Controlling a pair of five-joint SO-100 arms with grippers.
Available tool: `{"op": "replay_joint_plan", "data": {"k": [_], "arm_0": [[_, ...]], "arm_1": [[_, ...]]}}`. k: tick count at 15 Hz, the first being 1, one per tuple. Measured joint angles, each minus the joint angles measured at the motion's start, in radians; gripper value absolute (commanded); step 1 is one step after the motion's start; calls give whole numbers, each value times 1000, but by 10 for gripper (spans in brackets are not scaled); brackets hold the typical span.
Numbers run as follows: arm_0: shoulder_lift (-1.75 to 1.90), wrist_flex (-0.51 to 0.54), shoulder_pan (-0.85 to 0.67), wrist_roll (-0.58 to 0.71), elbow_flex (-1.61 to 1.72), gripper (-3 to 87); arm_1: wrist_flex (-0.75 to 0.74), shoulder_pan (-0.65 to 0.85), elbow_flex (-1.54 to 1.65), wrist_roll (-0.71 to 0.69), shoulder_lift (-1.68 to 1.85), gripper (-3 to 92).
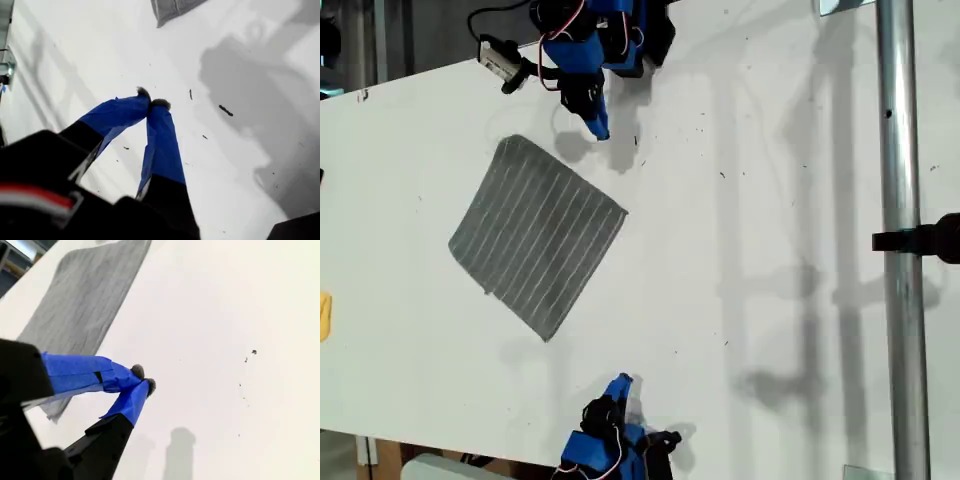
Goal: Grasp corners of a towel and fold twice.
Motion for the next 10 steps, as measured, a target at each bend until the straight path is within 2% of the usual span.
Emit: {"op": "replay_joint_plan", "data": {"k": [6, 10], "arm_0": [[-577, 55, -239, 391, -561, -29], [-954, 132, -393, 663, -916, -29]], "arm_1": [[-63, 2, -295, -124, -371, -3], [-60, 3, -606, -278, -719, -1]]}}
